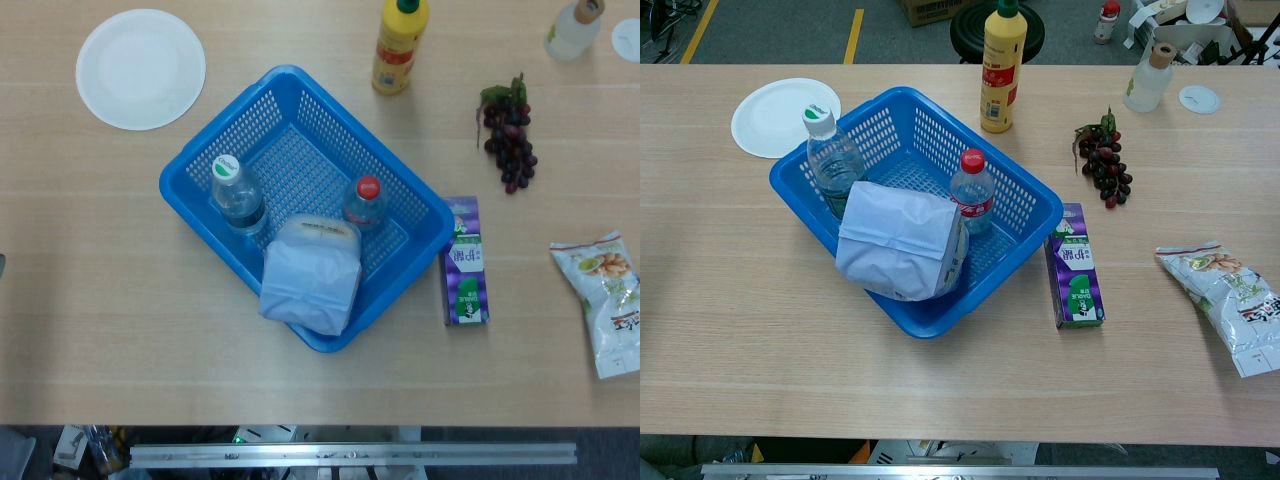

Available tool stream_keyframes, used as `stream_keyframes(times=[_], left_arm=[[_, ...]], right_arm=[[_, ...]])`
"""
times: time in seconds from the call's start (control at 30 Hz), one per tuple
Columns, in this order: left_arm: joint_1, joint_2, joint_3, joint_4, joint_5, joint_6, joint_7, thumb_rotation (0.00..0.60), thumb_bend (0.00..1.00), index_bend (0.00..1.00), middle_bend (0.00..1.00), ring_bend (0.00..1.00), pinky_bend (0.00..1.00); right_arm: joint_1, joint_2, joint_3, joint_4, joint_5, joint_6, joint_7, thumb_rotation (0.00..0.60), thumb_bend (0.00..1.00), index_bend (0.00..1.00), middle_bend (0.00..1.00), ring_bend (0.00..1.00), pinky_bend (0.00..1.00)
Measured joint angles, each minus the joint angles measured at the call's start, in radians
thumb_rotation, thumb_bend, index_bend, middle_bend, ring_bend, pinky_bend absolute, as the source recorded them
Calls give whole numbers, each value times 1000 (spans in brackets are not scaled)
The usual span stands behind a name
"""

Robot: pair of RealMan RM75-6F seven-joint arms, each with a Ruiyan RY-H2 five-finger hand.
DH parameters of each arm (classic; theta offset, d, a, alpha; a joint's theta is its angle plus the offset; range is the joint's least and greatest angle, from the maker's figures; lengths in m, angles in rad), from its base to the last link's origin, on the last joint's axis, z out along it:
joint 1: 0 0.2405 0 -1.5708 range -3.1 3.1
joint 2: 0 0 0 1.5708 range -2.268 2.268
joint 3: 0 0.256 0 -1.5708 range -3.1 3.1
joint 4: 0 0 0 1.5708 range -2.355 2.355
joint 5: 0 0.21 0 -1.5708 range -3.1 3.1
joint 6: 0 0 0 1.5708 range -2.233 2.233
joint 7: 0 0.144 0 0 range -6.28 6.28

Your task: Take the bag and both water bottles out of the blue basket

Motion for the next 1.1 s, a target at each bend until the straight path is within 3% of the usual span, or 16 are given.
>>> stream_keyframes(times=[0.53, 0.77, 0.87, 1.0, 1.1], left_arm=[[-1, -1, 0, -3, 2, 3, 1, 600, 228, 196, 287, 237, 354], [3, 6, -1, -10, 6, 12, -2, 600, 229, 196, 285, 237, 354], [8, 10, 2, -18, 9, 19, 1, 600, 228, 196, 283, 237, 355], [14, 16, 4, -29, 10, 28, 9, 600, 229, 196, 282, 237, 354], [17, 21, 4, -37, 10, 33, 16, 600, 228, 196, 282, 237, 354]], right_arm=[[44, 26, -7, -25, -41, -44, 62, 600, 137, 395, 436, 400, 552], [139, 57, -12, -70, -119, -144, 90, 600, 132, 395, 436, 400, 552], [200, 66, -14, -96, -163, -204, 101, 600, 71, 389, 433, 400, 552], [283, 59, -9, -134, -208, -276, 107, 600, 0, 329, 411, 384, 548], [340, 41, -3, -160, -223, -337, 97, 600, 0, 210, 339, 314, 495]])
